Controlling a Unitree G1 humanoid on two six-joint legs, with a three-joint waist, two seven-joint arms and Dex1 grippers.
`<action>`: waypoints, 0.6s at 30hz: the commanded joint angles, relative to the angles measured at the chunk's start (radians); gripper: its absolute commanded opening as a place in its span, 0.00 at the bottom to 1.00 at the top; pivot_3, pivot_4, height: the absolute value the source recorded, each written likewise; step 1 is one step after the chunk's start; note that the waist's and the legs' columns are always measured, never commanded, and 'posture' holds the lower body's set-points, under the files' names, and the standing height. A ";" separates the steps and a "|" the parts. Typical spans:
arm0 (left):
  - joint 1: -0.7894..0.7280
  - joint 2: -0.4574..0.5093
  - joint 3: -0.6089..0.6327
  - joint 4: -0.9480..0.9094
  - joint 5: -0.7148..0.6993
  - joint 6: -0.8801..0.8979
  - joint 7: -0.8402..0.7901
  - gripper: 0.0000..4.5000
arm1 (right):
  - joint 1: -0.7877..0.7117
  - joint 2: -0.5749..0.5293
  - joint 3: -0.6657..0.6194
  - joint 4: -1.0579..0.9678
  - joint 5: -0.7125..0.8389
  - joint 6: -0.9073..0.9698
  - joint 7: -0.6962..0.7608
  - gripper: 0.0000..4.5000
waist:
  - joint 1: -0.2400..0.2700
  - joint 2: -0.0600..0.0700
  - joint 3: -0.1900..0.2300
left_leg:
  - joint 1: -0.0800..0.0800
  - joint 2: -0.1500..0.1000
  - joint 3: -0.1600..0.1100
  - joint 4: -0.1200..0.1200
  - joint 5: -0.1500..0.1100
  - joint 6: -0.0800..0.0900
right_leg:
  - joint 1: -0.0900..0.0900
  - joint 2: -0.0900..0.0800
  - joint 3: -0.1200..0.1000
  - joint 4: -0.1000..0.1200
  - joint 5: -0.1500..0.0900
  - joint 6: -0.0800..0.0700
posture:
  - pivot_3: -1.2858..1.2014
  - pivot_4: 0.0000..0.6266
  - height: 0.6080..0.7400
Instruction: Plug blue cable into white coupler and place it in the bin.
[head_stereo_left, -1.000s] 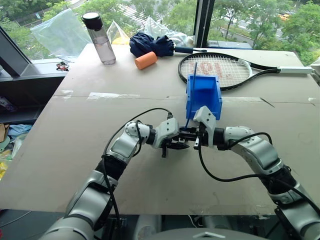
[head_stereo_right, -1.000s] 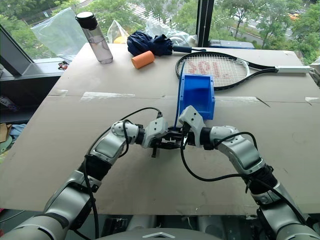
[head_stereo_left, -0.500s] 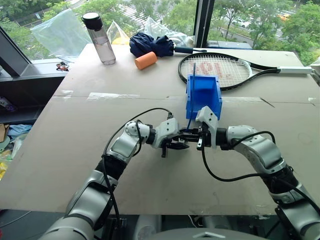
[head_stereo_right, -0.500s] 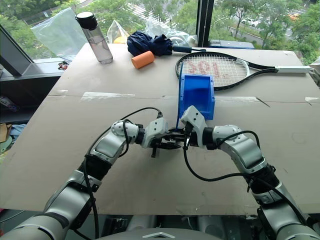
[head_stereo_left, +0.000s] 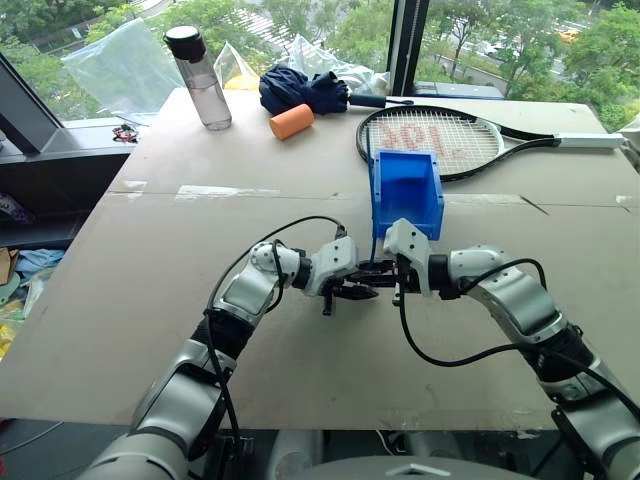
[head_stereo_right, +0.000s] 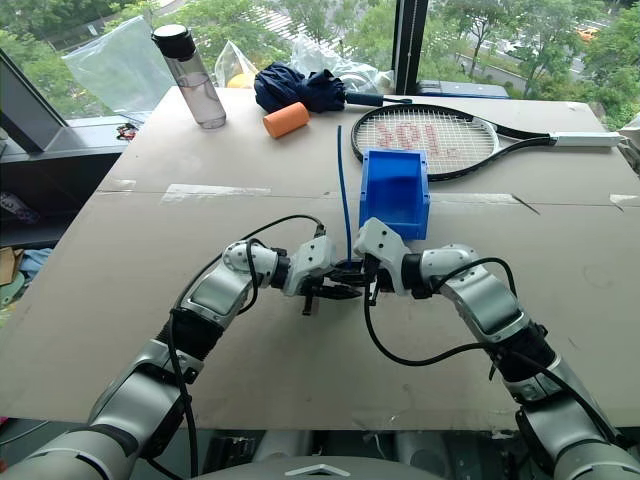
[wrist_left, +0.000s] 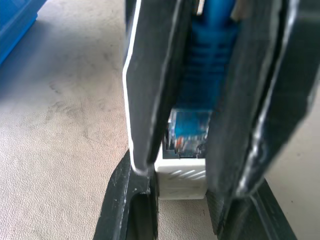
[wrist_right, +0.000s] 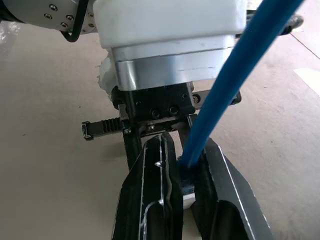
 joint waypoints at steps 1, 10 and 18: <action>-0.017 0.004 0.005 -0.011 -0.004 -0.023 -0.030 0.14 | -0.013 -0.031 0.034 0.063 -0.052 0.002 0.048 0.00 | 0.000 0.000 0.000 | 0.000 0.000 0.000 0.000 0.000 0.000 | 0.000 0.000 0.000 0.000 0.000 0.000 | 0.52 0.24 1.00; -0.014 0.003 0.005 -0.027 -0.005 -0.019 -0.026 0.14 | -0.048 -0.020 0.104 0.150 -0.114 0.004 0.105 0.00 | 0.000 0.000 0.000 | 0.001 0.000 0.000 0.000 0.000 0.000 | 0.000 0.000 0.000 0.002 0.000 0.000 | 0.52 0.24 1.00; 0.003 -0.006 0.011 -0.049 -0.002 -0.013 -0.010 0.14 | -0.013 -0.013 0.077 0.145 -0.111 0.001 0.099 0.00 | 0.000 0.000 -0.005 | 0.004 0.000 0.000 0.000 0.000 0.000 | 0.001 0.000 0.000 0.006 0.000 0.000 | 0.52 0.24 1.00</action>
